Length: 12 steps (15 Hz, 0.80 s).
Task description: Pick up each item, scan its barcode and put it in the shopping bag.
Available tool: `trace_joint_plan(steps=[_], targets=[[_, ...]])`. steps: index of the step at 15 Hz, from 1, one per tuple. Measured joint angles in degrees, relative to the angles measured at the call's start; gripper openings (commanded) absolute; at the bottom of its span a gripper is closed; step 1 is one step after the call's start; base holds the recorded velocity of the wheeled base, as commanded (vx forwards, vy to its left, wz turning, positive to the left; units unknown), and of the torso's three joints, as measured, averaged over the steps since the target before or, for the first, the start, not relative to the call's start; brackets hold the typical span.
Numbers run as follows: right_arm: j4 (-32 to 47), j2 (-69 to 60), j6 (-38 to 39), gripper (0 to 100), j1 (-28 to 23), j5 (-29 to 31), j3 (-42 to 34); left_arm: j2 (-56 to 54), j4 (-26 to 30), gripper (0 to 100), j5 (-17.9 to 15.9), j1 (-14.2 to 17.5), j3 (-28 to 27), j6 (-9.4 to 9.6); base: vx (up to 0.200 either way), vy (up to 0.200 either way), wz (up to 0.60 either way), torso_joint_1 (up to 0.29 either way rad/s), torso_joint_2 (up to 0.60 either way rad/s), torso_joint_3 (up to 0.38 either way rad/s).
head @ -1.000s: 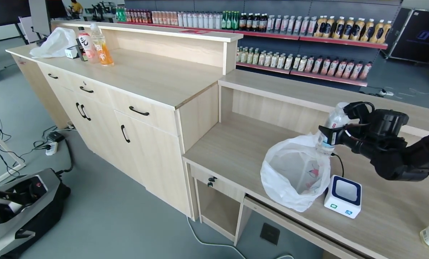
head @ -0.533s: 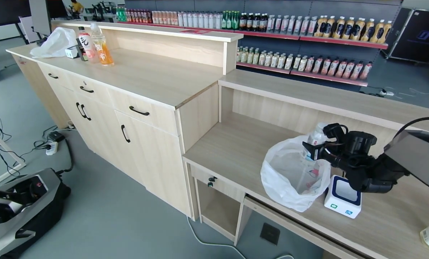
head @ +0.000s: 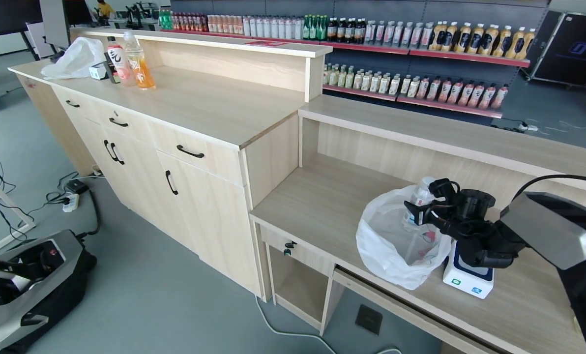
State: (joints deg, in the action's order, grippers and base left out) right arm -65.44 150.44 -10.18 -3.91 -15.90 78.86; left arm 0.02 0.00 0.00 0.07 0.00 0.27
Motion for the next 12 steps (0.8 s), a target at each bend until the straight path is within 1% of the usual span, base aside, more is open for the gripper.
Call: trace_joint_plan(steps=[3,6,7,10,12], targets=[[-1.38,2.26,-1.08,0,-0.27,-0.06,0.72,0.0,0.0,100,0.0,0.02,0.0,0.0,0.0,0.0,0.0,0.0,0.0,0.0],[-0.96,3.33,-0.95,0,-1.1,-0.17,0.71,0.0,0.0,100,0.0,0.02,0.0,0.0,0.0,0.0,0.0,0.0,0.0,0.0],[-0.85,3.44,-0.98,100,-1.15,-0.13,0.63,0.0,0.0,100,0.0,0.02,0.0,0.0,0.0,0.0,0.0,0.0,0.0,0.0],[-0.49,2.95,-0.77,100,-1.18,-0.35,0.6,0.0,0.0,100,0.0,-0.02,0.0,-0.02,0.0,0.0,0.0,0.0,0.0,0.0],[0.16,0.74,-0.74,100,-1.07,-2.11,0.05,0.0,0.0,100,0.0,-0.02,0.0,0.0,0.0,0.0,0.0,0.0,0.0,0.0]])
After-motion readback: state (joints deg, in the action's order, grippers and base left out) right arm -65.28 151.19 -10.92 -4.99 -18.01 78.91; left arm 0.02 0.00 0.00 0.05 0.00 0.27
